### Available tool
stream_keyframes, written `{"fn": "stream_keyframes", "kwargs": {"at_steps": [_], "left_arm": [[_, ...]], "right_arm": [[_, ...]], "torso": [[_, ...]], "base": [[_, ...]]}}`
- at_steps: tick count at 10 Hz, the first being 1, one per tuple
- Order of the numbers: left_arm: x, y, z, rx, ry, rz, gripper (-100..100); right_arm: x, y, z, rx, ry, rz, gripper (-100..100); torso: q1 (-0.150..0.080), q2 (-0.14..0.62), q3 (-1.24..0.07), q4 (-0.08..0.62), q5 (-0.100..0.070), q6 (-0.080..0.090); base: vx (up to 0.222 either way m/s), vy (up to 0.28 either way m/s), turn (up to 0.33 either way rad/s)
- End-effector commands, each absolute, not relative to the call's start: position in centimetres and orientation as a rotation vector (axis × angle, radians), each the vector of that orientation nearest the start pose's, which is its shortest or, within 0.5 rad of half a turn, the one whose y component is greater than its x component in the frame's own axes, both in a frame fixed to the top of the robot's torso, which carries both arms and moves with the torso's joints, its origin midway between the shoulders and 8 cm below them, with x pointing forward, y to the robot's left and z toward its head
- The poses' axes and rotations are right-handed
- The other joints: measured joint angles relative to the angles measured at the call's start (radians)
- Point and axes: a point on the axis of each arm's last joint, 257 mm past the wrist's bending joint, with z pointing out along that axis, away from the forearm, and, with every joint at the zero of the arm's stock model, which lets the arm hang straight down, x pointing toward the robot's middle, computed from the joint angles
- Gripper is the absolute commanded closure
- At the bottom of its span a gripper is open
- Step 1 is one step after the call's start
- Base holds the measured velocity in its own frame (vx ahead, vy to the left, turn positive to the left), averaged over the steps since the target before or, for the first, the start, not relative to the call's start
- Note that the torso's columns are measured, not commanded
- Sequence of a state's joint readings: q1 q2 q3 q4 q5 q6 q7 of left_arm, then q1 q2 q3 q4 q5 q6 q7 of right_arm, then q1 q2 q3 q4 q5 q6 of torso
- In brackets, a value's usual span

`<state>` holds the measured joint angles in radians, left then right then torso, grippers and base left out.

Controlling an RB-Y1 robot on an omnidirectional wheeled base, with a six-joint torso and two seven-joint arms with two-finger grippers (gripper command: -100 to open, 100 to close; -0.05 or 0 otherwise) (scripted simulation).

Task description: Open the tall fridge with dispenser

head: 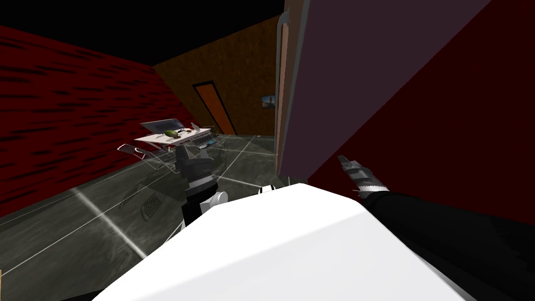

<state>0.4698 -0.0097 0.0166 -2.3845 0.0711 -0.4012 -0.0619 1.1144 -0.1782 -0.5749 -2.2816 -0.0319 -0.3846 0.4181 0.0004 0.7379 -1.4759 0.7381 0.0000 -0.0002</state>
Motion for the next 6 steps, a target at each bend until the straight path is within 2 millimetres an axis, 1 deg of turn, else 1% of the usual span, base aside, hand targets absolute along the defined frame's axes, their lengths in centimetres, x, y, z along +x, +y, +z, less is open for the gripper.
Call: {"fn": "stream_keyframes", "kwargs": {"at_steps": [1, 2, 3, 4, 5, 6], "left_arm": [[33.7, 28.7, 6.2, -0.655, 0.555, -1.296, 0], [33.7, 28.7, 6.2, -0.655, 0.555, -1.296, 0], [33.7, 28.7, 6.2, -0.655, 0.555, -1.296, 0], [33.7, 28.7, 6.2, -0.655, 0.555, -1.296, 0], [33.7, 28.7, 6.2, -0.655, 0.555, -1.296, 0], [33.7, 28.7, 6.2, -0.655, 0.555, -1.296, 0]], "right_arm": [[16.3, -52.5, -6.9, 0.509, 1.358, -0.132, -100], [15.8, -52.9, -6.7, 0.505, 1.367, -0.154, -100], [14.5, -53.9, -6.1, 0.476, 1.402, -0.242, -100], [14.0, -54.2, -5.9, 0.471, 1.411, -0.262, -100], [13.1, -55.1, -5.2, 0.438, 1.437, -0.342, -100], [12.3, -55.4, -5.0, 0.433, 1.453, -0.368, -100]], "torso": [[-0.001, 0.001, 0.000, 0.000, 0.000, 0.000], [0.001, -0.001, -0.001, 0.000, 0.000, 0.000], [0.000, 0.000, 0.000, 0.000, 0.000, 0.000], [0.000, 0.000, 0.000, 0.000, 0.000, 0.000], [-0.001, 0.001, 0.000, 0.000, 0.000, 0.001], [0.000, -0.001, -0.001, 0.000, 0.000, 0.000]], "base": [[0.108, 0.037, 0.202], [0.089, 0.022, 0.103], [0.095, 0.025, 0.175], [0.084, 0.024, 0.109], [0.114, 0.026, 0.184], [0.093, 0.019, 0.093]]}}
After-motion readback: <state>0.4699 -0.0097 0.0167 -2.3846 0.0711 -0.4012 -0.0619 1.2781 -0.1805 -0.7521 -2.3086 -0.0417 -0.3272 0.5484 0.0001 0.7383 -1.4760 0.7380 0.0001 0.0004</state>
